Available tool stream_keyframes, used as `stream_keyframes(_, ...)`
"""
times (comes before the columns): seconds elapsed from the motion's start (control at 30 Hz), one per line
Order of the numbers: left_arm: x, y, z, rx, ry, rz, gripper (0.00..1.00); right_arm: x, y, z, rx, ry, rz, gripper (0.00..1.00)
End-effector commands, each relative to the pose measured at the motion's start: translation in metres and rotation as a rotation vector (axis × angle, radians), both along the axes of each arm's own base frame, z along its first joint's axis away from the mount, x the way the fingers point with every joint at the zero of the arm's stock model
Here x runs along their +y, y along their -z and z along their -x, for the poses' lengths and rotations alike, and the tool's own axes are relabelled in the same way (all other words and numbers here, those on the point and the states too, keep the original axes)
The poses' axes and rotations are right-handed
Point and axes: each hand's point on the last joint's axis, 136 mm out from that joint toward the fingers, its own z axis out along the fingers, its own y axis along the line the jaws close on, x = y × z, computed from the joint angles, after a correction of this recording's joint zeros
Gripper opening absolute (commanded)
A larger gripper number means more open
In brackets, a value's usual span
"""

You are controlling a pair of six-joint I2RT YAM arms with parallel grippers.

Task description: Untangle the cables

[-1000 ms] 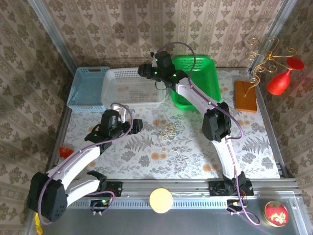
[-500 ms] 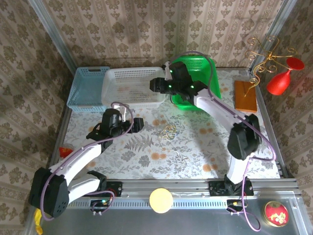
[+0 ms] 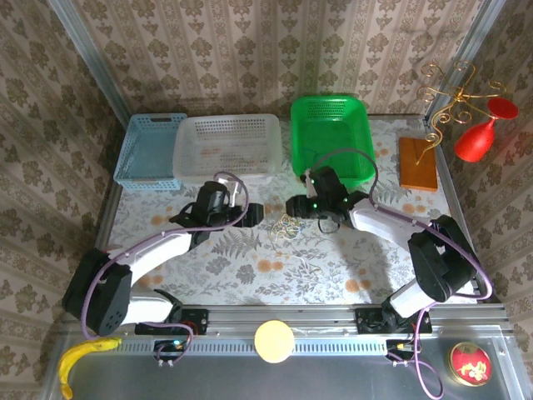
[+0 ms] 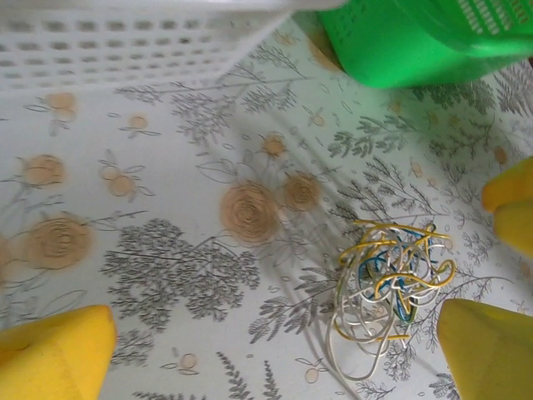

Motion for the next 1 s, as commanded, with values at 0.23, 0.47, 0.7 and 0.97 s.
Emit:
stream_keyframes(0.23,-0.029,0.022,0.001,0.008,0.063,-0.070,1.00,-0.019,0.005,0.014,-0.046,0.059,-0.030,0.44)
stream_keyframes(0.47,-0.036,0.037,0.004,0.024,0.088,-0.107,1.00,-0.010,0.004,0.012,-0.022,0.074,-0.105,0.45)
stream_keyframes(0.7,-0.040,0.048,0.007,0.039,0.113,-0.133,1.00,-0.012,0.004,-0.005,-0.042,0.093,-0.077,0.43)
stream_keyframes(0.97,-0.045,0.050,0.008,0.040,0.136,-0.135,1.00,-0.016,0.015,-0.011,-0.033,0.045,-0.070,0.37)
